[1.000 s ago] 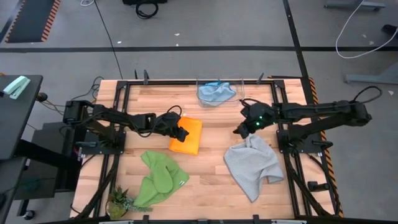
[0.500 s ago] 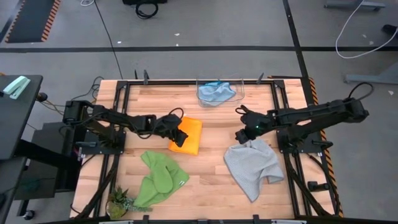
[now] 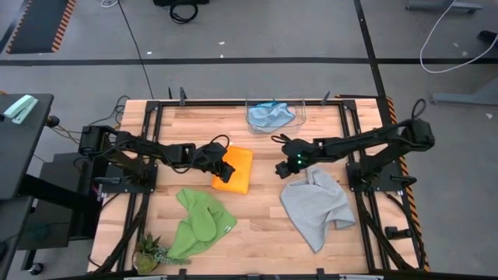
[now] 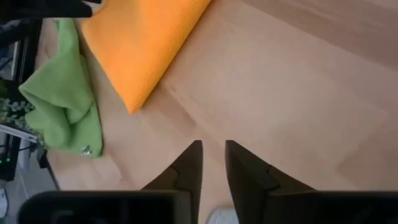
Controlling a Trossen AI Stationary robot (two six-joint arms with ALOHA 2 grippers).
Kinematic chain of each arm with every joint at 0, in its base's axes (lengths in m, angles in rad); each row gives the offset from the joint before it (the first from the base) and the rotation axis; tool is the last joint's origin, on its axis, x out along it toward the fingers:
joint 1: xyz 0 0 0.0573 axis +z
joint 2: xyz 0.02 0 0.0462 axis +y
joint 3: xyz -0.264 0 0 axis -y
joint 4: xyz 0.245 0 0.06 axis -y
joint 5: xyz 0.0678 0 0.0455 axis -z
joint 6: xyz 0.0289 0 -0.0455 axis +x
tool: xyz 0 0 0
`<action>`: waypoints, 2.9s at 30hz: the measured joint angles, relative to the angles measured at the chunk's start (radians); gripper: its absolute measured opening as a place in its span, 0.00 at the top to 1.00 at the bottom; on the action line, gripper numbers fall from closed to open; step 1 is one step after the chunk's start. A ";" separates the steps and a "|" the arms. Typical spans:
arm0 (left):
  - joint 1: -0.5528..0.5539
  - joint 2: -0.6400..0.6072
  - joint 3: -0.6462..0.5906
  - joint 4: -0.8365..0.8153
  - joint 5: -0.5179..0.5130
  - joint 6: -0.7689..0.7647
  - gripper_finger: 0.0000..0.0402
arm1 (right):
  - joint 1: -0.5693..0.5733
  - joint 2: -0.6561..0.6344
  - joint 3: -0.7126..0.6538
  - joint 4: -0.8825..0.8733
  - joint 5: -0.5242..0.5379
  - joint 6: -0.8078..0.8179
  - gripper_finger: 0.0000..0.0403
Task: Fold microfiber towels
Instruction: Put the orange microfiber cloth into the transparent bin
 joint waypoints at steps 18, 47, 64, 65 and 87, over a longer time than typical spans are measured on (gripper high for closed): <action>0.000 0.000 0.000 -0.031 0.004 0.001 0.78 | 0.049 0.105 -0.251 0.614 0.237 0.464 0.62; 0.046 -0.030 0.001 -0.245 -0.042 -0.008 0.78 | 0.054 0.545 0.247 0.430 0.228 0.479 0.61; 0.070 -0.052 0.000 -0.318 -0.043 0.019 0.77 | 0.042 0.518 0.248 0.336 0.208 0.446 0.61; 0.070 -0.052 0.000 -0.318 -0.043 0.019 0.77 | 0.040 0.517 0.247 0.335 0.205 0.446 0.61; 0.070 -0.052 0.000 -0.323 -0.044 0.014 0.77 | 0.006 0.585 0.347 0.360 0.167 0.403 0.49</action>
